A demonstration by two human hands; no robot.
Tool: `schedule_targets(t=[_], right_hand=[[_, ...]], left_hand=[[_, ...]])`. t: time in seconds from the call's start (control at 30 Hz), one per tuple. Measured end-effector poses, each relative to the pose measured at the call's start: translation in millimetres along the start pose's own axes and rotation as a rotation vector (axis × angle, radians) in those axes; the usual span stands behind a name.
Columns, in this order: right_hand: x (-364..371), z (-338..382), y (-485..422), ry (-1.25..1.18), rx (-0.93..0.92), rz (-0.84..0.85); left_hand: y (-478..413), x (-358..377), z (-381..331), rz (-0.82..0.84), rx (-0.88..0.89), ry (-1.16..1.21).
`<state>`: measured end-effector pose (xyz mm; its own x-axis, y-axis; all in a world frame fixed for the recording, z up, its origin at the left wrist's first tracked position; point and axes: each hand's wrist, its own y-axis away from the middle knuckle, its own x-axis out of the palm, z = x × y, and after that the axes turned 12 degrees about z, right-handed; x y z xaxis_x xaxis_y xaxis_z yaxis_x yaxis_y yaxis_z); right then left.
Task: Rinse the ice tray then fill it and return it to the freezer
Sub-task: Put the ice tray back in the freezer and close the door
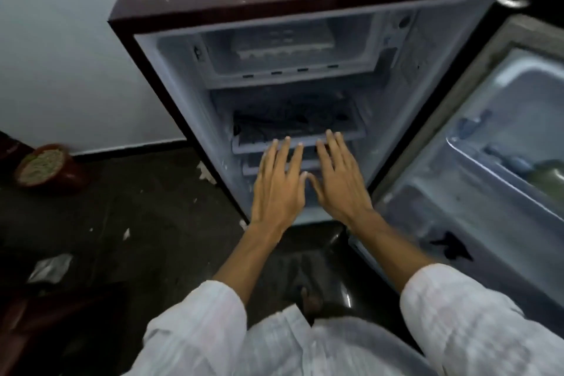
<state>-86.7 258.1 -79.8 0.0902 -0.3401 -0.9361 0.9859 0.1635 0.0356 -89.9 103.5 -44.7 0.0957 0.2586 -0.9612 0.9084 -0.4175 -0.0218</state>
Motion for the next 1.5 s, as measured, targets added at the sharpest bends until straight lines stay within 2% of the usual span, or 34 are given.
schedule_targets(t=[0.17, 0.6, 0.83, 0.97, 1.1, 1.27, 1.33, 1.5], right_hand=[[3.8, 2.7, 104.3, -0.085, 0.116, 0.000], [-15.3, -52.7, 348.4, -0.034, 0.602, -0.213], [-60.6, -120.9, 437.9, 0.017, 0.737, -0.374], [-90.6, -172.1, 472.9, 0.010, 0.721, -0.432], [-122.6, -223.1, 496.7, 0.014, 0.608, -0.463], [-161.1, -264.6, 496.2, -0.269, 0.569, -0.619], [-173.0, -277.7, 489.7, -0.392, 0.556, -0.599], [-177.1, -293.6, 477.4, -0.492, 0.458, -0.468]], left_hand=[[58.9, 18.3, -47.7, 0.086, 0.185, 0.010], [145.6, 60.5, -220.6, 0.221, 0.723, 0.174], [163.8, 87.1, -337.3, 0.276, 0.874, 0.258], [164.2, 99.3, -406.8, 0.236, 0.883, 0.305], [169.1, 110.2, -465.5, 0.181, 0.785, 0.413], [177.6, 123.4, -511.4, 0.132, 0.656, 0.470], [178.2, 126.0, -522.4, 0.109, 0.613, 0.475], [180.0, 130.0, -535.1, 0.078, 0.517, 0.483]])
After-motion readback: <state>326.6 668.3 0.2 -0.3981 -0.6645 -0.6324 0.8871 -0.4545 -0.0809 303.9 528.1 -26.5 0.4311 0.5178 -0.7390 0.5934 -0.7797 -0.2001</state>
